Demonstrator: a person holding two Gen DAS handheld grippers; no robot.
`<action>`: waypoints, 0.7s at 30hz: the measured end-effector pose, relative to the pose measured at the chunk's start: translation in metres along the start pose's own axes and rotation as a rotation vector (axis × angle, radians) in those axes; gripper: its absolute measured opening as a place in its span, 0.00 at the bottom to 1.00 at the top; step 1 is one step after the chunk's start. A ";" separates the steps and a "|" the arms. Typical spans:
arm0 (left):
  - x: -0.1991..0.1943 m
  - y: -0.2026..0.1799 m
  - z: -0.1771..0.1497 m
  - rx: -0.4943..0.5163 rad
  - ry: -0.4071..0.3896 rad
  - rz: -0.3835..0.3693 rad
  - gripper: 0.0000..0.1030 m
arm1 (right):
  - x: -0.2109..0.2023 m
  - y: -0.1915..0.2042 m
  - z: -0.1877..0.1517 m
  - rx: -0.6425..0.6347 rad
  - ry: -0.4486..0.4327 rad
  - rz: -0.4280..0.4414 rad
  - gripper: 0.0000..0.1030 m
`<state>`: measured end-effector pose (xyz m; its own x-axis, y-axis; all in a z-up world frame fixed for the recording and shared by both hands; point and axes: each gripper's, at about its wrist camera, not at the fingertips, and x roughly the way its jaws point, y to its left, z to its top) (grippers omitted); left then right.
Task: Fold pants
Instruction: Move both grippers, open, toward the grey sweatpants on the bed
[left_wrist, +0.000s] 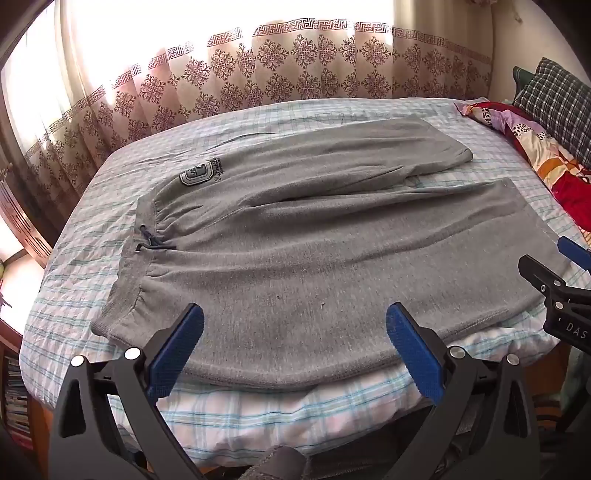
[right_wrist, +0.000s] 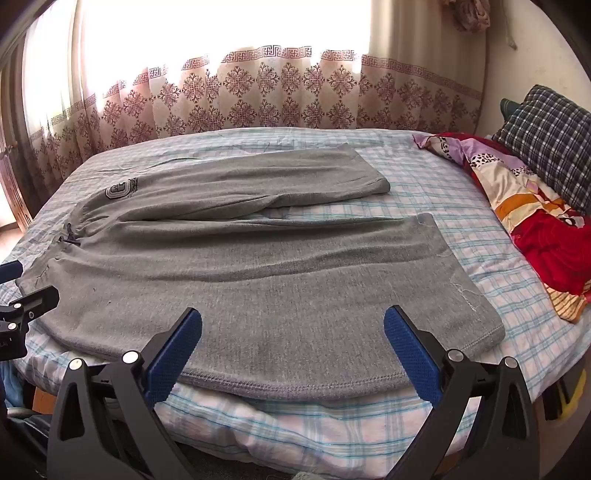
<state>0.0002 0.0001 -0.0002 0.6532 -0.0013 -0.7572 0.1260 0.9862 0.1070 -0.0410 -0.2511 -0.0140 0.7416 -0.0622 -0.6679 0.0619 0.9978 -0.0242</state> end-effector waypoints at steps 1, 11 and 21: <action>0.000 0.000 0.000 0.000 0.000 0.001 0.97 | 0.000 0.000 0.000 0.000 0.000 0.001 0.95; 0.006 0.003 -0.002 -0.015 0.028 -0.028 0.97 | 0.000 0.000 0.000 -0.001 -0.001 -0.001 0.95; 0.013 0.008 -0.003 -0.042 0.069 -0.068 0.97 | 0.001 0.000 0.000 -0.001 0.000 -0.001 0.95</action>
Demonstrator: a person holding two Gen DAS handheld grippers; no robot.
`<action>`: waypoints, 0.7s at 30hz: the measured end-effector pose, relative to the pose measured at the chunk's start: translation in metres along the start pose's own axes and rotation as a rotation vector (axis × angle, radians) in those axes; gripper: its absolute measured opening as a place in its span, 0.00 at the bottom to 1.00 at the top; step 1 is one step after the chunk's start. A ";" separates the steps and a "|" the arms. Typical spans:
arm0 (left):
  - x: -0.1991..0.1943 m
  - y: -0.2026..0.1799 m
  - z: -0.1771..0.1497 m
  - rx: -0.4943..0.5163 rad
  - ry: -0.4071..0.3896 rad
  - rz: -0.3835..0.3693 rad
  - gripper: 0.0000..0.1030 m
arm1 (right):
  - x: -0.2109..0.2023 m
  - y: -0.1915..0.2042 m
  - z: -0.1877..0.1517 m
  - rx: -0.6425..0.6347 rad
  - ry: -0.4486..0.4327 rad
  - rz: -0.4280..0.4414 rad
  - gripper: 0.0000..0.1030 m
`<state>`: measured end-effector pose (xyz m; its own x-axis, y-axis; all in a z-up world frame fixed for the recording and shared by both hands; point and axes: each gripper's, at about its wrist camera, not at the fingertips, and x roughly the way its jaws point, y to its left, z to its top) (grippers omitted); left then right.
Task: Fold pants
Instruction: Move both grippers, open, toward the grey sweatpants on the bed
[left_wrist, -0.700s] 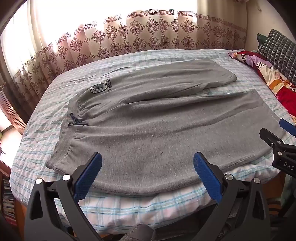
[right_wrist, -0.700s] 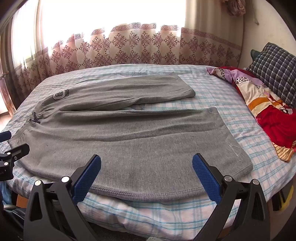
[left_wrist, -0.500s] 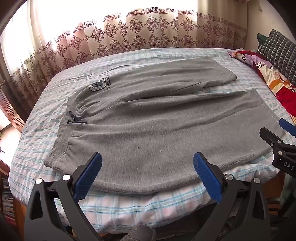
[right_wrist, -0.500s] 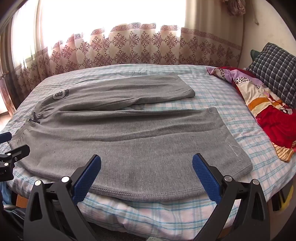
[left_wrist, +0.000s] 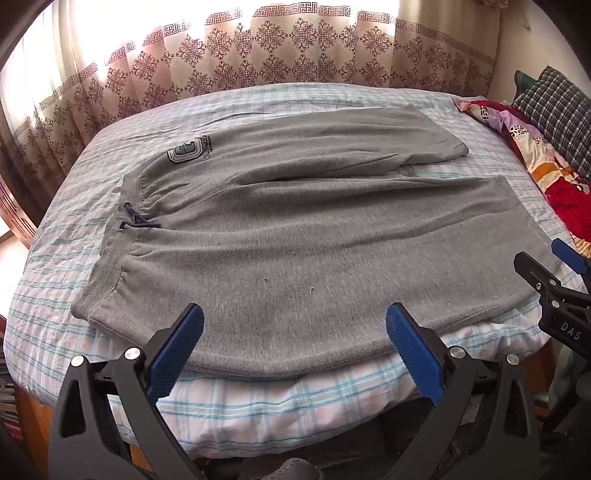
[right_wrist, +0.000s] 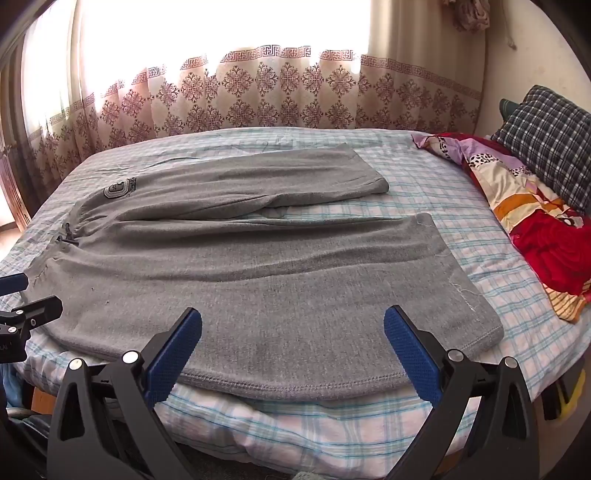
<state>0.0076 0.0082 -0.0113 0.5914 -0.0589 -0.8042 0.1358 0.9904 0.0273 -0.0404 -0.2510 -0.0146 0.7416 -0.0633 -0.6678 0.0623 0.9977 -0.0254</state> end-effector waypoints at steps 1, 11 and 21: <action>0.000 0.001 0.000 0.000 0.000 -0.004 0.97 | 0.000 0.000 0.000 0.000 0.000 0.000 0.95; -0.004 -0.006 0.000 0.022 -0.015 -0.026 0.97 | 0.001 -0.001 0.000 0.000 0.001 0.000 0.95; 0.000 -0.004 0.000 0.020 0.000 -0.011 0.97 | 0.001 -0.001 0.002 -0.001 0.001 0.000 0.95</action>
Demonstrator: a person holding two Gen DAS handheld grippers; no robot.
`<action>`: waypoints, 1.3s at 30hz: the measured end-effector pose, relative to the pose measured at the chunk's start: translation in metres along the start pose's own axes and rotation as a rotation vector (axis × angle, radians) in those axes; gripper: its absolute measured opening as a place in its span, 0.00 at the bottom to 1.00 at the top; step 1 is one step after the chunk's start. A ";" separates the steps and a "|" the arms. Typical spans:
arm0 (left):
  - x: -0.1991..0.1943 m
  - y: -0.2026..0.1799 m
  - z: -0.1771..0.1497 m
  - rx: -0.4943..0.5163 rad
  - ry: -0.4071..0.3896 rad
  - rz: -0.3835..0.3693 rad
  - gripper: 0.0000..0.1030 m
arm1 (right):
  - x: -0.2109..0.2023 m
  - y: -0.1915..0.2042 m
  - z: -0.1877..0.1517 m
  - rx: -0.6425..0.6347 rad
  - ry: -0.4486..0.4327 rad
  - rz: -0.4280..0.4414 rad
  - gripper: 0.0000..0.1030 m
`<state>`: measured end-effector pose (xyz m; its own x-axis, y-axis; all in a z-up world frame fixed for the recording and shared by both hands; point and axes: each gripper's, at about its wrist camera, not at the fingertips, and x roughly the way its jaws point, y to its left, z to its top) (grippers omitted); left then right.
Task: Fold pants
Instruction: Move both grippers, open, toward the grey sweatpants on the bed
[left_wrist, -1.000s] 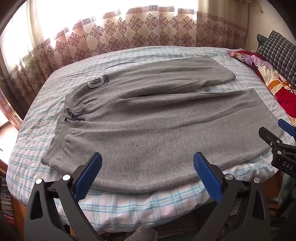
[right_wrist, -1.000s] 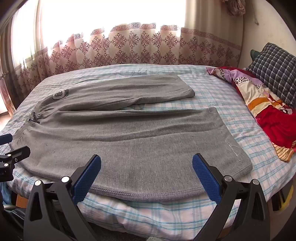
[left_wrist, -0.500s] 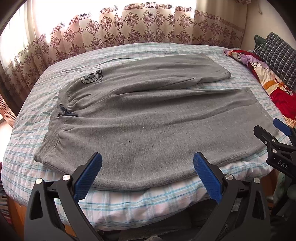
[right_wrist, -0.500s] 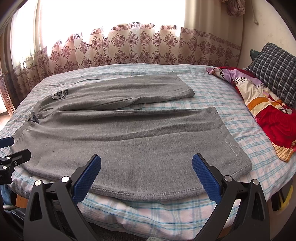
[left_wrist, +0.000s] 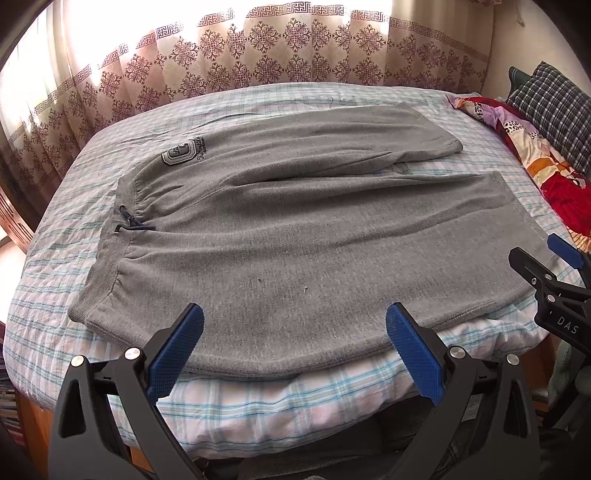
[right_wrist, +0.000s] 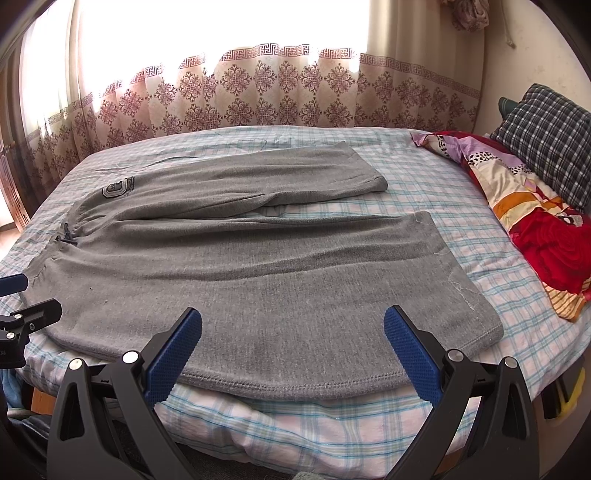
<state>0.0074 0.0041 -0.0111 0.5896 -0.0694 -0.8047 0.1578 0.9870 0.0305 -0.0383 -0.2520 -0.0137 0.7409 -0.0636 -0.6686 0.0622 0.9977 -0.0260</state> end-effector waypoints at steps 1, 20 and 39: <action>0.001 0.000 0.000 -0.002 0.002 0.001 0.97 | 0.000 0.000 0.000 0.000 0.000 0.000 0.95; 0.013 0.011 -0.001 -0.033 0.033 0.030 0.97 | 0.003 -0.004 -0.001 0.011 0.009 -0.020 0.95; 0.034 0.025 0.003 -0.022 0.059 0.103 0.97 | 0.012 -0.011 -0.001 0.040 0.045 -0.060 0.95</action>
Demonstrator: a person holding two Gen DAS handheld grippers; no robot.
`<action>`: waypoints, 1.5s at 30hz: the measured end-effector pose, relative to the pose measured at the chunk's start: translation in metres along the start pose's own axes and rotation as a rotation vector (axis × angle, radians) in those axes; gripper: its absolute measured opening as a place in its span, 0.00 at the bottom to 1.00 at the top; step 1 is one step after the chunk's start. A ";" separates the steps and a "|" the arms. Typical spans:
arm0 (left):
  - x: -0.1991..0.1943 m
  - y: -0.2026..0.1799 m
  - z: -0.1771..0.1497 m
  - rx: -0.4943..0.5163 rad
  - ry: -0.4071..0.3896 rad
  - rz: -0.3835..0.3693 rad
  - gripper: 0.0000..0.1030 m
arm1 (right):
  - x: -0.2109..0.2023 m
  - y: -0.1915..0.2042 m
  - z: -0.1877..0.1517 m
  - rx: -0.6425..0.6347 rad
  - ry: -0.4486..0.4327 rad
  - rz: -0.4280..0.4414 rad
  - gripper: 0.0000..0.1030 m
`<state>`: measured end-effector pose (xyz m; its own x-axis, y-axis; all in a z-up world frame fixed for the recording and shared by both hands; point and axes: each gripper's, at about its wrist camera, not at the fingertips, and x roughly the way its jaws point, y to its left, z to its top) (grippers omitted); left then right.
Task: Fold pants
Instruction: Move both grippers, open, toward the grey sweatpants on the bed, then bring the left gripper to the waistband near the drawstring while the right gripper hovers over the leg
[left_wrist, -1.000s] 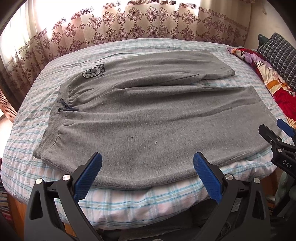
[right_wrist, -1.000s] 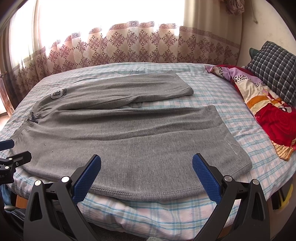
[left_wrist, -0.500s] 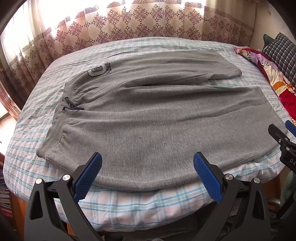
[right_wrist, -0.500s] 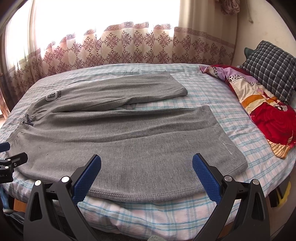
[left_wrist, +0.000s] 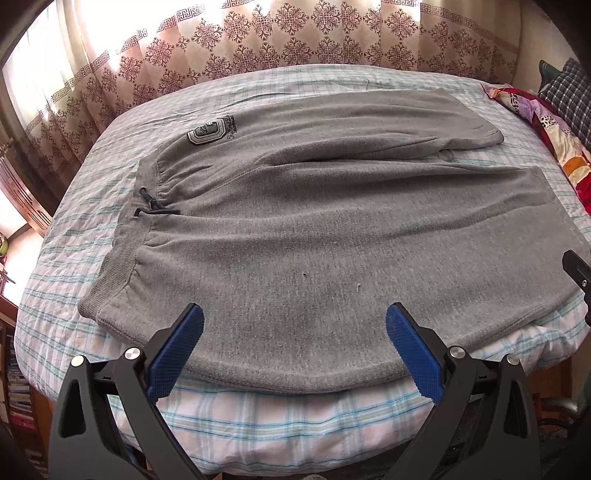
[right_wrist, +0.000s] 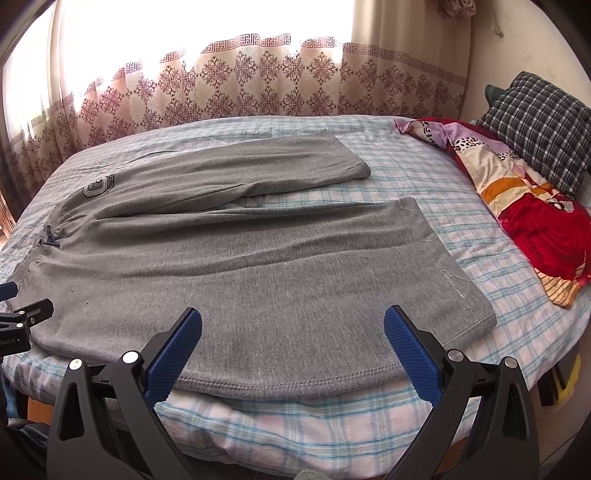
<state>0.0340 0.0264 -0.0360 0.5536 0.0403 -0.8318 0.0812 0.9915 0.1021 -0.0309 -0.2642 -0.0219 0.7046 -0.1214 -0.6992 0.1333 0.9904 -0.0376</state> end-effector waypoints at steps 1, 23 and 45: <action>0.002 0.001 0.002 0.007 -0.004 0.009 0.97 | 0.001 -0.002 0.000 0.005 0.005 -0.002 0.95; 0.069 0.007 -0.005 0.068 0.149 -0.052 0.97 | 0.076 -0.002 -0.011 -0.054 0.284 0.037 0.95; 0.080 0.047 0.043 -0.010 0.084 -0.034 0.97 | 0.098 0.078 0.061 -0.188 0.235 0.178 0.95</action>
<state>0.1177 0.0710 -0.0746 0.4794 0.0161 -0.8774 0.0903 0.9936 0.0676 0.0906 -0.2029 -0.0498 0.5225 0.0518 -0.8511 -0.1236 0.9922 -0.0155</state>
